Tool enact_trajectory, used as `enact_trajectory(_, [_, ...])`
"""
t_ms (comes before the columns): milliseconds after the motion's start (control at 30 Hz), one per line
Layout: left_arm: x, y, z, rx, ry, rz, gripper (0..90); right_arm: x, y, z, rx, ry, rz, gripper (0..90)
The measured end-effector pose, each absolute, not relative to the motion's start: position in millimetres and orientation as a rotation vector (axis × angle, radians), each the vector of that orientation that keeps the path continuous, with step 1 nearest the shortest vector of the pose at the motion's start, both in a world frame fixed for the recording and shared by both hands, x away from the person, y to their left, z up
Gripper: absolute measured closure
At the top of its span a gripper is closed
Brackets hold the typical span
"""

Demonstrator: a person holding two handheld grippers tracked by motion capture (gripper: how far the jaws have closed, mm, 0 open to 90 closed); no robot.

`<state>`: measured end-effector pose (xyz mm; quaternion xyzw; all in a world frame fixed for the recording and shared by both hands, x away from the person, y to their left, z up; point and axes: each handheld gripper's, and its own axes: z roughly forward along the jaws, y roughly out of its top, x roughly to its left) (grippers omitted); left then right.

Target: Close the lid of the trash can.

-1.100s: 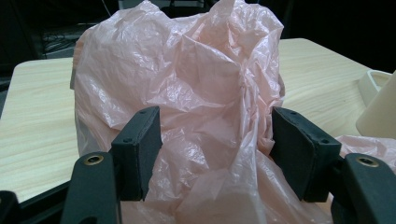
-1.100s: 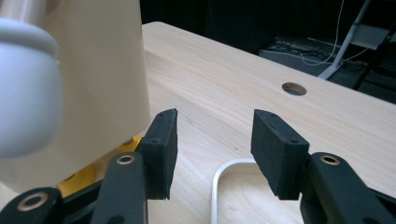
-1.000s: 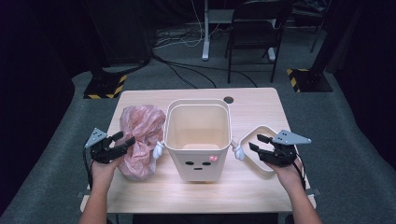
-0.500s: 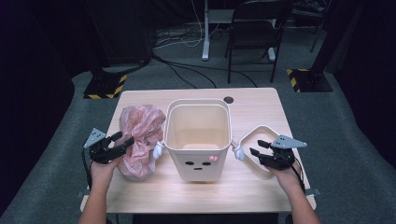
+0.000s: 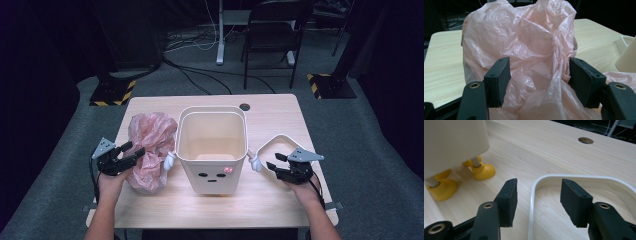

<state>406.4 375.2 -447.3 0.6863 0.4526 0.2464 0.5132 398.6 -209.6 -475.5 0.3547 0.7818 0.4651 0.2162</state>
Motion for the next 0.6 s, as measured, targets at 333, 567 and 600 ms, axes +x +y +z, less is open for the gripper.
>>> enact_trajectory(333, [406, 376, -448, 1.651, 1.088, 0.589, 35.2, 406, -208, -490, 1.036, 2.23, 1.214, 47.4])
enact_trajectory(567, [406, 376, -448, 1.646, 1.091, 0.586, 35.2, 412, -205, -499, 1.042, 2.281, 1.172, 51.0])
enact_trajectory(600, [406, 376, -448, 1.646, 1.091, 0.586, 35.2, 413, -205, -500, 1.054, 2.295, 1.171, 52.5])
